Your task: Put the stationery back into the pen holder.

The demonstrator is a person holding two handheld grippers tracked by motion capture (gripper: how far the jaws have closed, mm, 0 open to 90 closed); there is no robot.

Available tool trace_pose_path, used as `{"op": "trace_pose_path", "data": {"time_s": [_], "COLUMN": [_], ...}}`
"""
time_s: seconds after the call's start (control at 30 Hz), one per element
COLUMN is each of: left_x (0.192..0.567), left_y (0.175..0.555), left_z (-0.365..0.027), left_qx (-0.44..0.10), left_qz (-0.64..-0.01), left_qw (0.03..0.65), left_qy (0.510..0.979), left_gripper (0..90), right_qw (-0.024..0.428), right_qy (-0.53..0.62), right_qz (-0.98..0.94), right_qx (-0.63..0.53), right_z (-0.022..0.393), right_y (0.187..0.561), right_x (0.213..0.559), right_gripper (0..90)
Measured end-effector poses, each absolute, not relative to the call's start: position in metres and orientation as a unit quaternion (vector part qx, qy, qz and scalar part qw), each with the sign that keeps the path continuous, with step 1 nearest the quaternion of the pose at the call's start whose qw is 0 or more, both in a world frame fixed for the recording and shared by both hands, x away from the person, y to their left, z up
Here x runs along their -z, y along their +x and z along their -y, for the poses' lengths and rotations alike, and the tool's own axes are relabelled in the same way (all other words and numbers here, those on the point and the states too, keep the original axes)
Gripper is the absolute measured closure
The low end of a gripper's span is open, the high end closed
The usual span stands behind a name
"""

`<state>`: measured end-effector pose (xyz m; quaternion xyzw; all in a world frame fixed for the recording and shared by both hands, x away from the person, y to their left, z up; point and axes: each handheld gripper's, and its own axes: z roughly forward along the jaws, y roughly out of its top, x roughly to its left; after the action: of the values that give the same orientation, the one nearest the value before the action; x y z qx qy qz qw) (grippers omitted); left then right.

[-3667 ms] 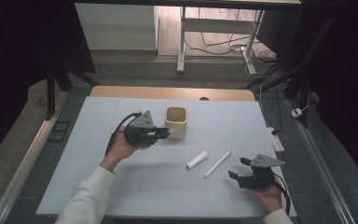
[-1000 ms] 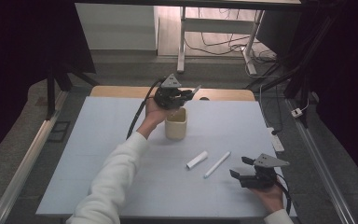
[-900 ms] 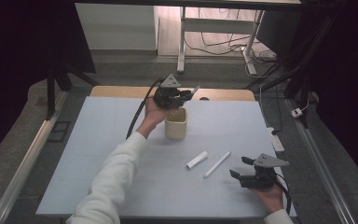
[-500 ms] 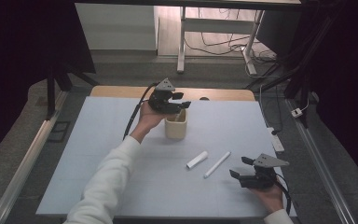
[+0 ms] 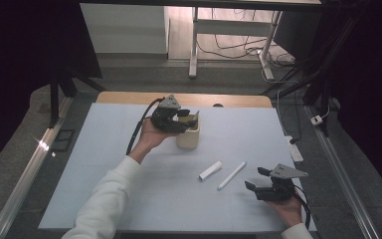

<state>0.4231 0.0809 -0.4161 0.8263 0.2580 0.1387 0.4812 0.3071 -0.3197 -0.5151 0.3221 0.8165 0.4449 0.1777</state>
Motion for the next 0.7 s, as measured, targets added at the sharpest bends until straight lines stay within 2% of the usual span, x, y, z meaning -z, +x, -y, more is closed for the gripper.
{"op": "trace_pose_path", "data": {"time_s": [0.7], "left_x": [0.434], "left_y": [0.357], "left_z": [-0.130], "left_qx": [-0.141], "left_qz": [-0.270], "left_qw": [0.469], "left_qy": [0.829], "left_gripper": [45.7], "right_qw": [0.180], "right_qy": [0.316], "right_qz": [-0.819], "right_qx": [-0.444], "right_z": [0.321], "right_y": [0.305], "right_x": [0.512], "right_gripper": [25.5]}}
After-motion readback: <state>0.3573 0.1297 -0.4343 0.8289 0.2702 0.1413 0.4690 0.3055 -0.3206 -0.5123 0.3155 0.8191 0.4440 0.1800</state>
